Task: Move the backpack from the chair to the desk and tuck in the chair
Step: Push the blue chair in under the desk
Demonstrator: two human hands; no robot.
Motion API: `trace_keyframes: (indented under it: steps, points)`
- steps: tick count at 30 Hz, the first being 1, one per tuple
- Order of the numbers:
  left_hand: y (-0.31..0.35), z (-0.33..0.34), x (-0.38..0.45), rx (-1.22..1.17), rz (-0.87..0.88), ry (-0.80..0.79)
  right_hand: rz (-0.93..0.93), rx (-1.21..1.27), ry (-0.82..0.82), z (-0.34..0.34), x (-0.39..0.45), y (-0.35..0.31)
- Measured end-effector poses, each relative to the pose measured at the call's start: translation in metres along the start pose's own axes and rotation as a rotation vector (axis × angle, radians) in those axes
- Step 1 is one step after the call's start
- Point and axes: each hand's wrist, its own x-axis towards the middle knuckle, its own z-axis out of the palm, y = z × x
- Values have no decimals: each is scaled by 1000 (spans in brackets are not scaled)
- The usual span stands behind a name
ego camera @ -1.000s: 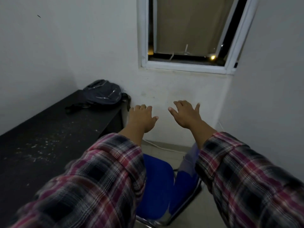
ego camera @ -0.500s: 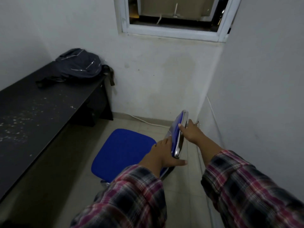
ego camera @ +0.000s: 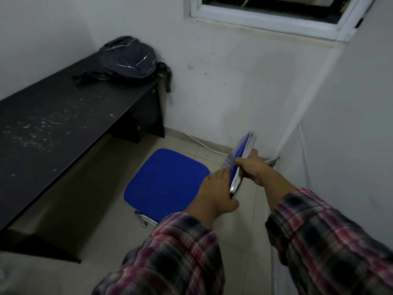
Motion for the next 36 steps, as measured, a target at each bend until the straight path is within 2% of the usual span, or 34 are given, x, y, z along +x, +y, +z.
trace_keyframes:
  steps: [15,22,27,31,36]
  points:
    - [-72,-45,-14,15,-279,77,-57,-29,-215,100,27,-47]
    - [-114,-68,-35,72,-364,-1,-67,-48,-274,151,17,-56]
    - [-137,-81,-47,101,-386,6,-57,-79,-309,174,9,-67]
    - [-139,-83,-49,218,-298,67,-169,-192,-253,173,14,-64]
    - [-132,-83,-42,322,-184,209,-576,-447,42,162,26,-66]
